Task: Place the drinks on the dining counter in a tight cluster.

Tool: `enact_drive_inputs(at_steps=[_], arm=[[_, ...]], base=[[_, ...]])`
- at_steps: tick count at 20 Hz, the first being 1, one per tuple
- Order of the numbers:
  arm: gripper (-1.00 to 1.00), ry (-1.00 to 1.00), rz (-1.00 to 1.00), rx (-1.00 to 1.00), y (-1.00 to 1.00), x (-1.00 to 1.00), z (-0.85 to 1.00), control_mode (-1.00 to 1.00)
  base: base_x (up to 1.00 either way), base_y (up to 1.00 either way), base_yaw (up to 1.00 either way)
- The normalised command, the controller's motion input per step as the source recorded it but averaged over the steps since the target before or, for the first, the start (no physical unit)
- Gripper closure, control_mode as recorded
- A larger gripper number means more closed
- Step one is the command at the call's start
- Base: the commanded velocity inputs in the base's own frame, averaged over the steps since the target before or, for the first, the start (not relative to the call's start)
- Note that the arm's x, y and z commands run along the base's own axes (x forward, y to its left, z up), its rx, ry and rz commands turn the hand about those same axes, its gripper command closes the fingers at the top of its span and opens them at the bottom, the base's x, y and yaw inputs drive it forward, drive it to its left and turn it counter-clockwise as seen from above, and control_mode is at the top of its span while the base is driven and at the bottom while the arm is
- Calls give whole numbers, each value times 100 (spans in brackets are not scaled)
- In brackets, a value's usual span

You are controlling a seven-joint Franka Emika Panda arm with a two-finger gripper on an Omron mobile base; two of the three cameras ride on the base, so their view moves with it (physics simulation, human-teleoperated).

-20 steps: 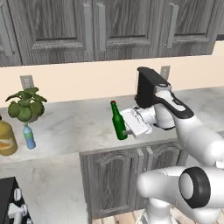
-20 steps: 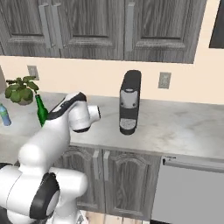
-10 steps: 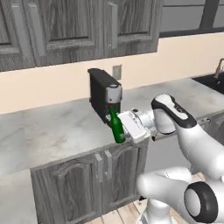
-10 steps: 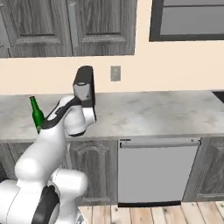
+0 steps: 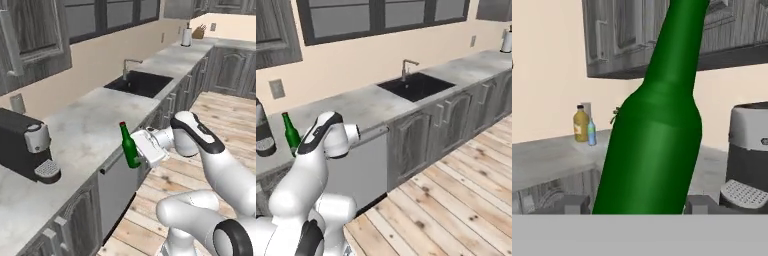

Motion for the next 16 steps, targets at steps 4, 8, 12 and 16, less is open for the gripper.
enact_drive_inputs(at_steps=[4,8,12,16], arm=[[100,0,0,0,0,0,0,100],[100,0,0,0,0,0,0,100],[100,0,0,0,0,0,0,100],[100,0,0,0,0,0,0,100]], base=[[0,0,-100],[0,0,-100],[0,0,-100],[35,0,-87]])
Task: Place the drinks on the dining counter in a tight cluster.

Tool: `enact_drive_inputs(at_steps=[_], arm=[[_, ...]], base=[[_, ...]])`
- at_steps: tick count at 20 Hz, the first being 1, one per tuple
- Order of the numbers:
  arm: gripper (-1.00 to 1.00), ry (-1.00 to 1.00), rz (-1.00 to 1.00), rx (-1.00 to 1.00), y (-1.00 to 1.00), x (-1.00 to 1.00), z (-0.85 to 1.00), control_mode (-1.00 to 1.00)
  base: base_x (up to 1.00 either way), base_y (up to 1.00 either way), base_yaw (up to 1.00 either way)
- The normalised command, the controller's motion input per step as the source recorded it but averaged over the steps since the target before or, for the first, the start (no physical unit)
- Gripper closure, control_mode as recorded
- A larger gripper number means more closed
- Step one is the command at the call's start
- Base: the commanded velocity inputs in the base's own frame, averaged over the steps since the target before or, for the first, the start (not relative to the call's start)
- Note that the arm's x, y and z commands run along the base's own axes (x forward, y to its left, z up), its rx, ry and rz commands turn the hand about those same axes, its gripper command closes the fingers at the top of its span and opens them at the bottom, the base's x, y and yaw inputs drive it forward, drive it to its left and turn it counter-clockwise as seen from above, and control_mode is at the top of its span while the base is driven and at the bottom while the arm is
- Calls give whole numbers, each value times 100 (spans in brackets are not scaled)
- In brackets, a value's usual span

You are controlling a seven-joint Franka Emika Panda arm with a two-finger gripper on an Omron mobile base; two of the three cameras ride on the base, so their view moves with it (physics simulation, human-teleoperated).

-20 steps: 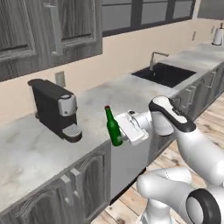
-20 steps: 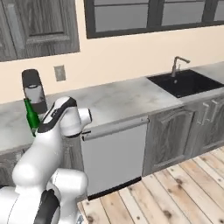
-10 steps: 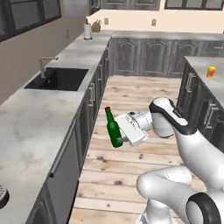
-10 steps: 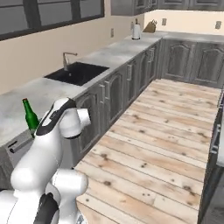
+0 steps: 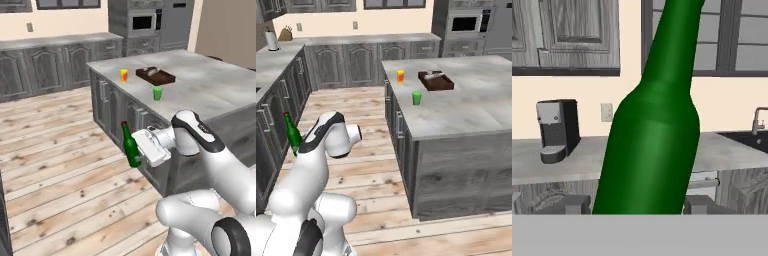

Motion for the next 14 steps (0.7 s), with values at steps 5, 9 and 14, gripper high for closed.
enact_drive_inputs(at_steps=[5,9,14], arm=[[100,0,0,0,0,0,0,100],[100,0,0,0,0,0,0,100],[100,0,0,0,0,0,0,100]], base=[[94,-72,12],[92,-100,40],[91,-100,43]])
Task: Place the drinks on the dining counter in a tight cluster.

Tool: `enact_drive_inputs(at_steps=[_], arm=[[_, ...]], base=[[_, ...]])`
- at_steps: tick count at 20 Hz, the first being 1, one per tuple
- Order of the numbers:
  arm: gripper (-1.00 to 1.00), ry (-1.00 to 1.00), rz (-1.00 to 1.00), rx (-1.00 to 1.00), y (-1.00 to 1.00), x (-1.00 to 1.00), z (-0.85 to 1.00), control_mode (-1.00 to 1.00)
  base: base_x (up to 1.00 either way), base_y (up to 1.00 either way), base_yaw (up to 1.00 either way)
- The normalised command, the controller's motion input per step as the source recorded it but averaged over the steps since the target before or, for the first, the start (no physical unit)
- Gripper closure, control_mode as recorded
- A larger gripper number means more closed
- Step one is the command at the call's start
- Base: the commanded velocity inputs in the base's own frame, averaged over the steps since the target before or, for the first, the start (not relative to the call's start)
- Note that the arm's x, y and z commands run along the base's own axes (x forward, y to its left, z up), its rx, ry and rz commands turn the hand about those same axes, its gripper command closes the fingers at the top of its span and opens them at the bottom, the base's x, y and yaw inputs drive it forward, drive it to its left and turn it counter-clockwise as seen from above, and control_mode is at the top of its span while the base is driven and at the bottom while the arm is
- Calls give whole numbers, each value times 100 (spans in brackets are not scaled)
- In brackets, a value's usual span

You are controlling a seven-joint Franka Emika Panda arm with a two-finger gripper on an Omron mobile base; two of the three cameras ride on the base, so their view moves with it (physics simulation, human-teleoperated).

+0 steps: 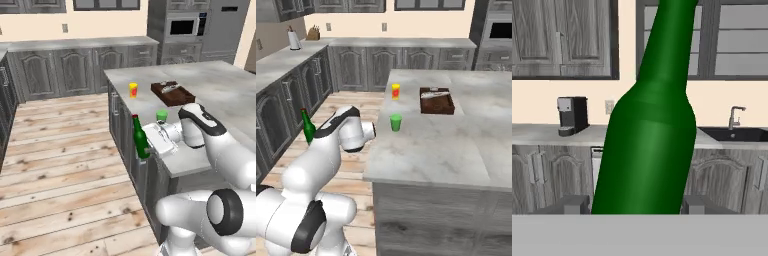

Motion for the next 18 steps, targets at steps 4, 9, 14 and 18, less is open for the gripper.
enact_drive_inputs(at_steps=[4,9,14,18], arm=[[100,0,0,0,0,0,0,100],[100,0,0,0,0,0,0,100],[100,0,0,0,0,0,0,100],[100,0,0,0,0,0,0,100]], base=[[29,-100,30],[3,-100,1],[63,-89,-1],[21,-38,-2]])
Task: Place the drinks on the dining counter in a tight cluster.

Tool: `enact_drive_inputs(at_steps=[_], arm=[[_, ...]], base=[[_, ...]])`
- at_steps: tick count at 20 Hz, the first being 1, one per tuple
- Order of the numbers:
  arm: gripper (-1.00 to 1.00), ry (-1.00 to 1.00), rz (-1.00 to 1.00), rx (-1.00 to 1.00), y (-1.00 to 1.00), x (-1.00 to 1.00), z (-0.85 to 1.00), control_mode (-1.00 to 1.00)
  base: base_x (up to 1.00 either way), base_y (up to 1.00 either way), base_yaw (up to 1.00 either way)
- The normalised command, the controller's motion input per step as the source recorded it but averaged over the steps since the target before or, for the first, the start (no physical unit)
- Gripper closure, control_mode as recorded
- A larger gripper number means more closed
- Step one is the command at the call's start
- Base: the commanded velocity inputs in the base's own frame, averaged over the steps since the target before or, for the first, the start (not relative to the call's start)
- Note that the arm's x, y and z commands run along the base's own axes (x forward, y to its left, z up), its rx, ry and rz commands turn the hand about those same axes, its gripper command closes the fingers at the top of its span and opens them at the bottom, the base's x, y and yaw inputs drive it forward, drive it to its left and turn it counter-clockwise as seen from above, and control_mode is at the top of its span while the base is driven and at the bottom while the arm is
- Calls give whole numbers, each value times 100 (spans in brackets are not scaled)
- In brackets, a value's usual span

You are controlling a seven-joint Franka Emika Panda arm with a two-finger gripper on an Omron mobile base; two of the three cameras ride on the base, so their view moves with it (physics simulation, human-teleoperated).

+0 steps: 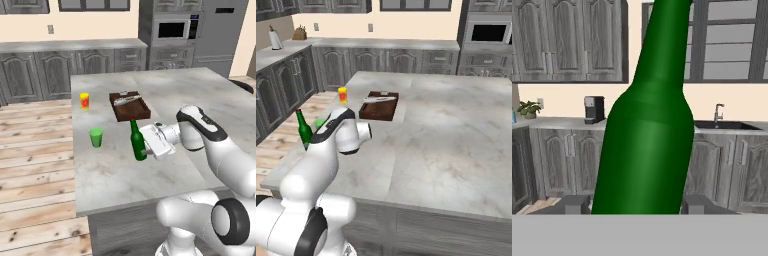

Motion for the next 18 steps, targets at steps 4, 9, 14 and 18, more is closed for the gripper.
enact_drive_inputs(at_steps=[4,9,14,18], arm=[[100,0,0,0,0,0,0,100],[100,0,0,0,1,4,0,-100],[100,7,3,0,24,72,0,-100],[100,10,8,0,7,77,0,-100]], base=[[0,0,0],[0,0,0],[0,0,0],[0,0,0]])
